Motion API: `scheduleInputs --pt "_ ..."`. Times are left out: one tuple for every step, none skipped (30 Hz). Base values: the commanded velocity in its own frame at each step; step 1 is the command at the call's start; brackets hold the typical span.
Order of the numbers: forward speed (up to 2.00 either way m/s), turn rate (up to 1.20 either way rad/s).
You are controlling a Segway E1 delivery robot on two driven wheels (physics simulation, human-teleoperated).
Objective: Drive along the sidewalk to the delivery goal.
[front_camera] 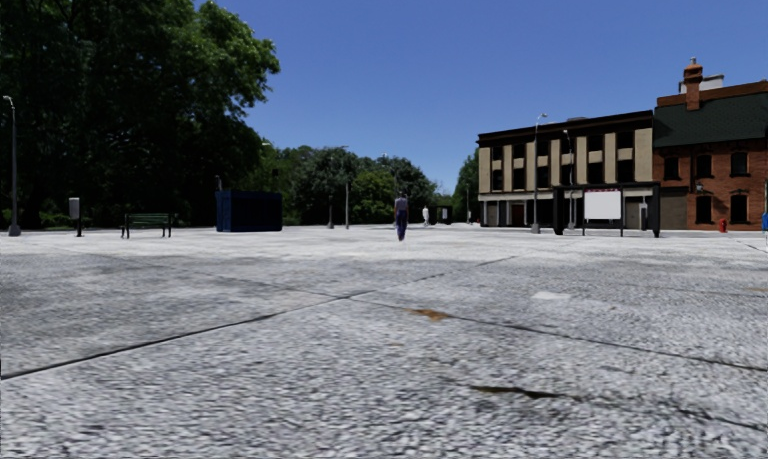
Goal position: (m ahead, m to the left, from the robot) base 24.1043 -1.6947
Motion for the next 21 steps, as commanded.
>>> scheduleInputs --pt "2.00 -0.23" --pt "2.00 -0.23" --pt "2.00 -0.23" --pt "2.00 -0.23" --pt "2.00 -0.23" --pt "2.00 -0.23" --pt "2.00 -0.23" --pt "2.00 -0.23" --pt "2.00 -0.23" --pt "2.00 -0.23" --pt "2.00 -0.23" --pt "2.00 -0.23" --pt "2.00 -0.23" --pt "2.00 -0.23" --pt "2.00 -0.23" --pt "2.00 -0.23" --pt "2.00 -0.23" --pt "2.00 -0.23" --pt "2.00 -0.23" --pt "2.00 -0.18" --pt "2.00 0.00"
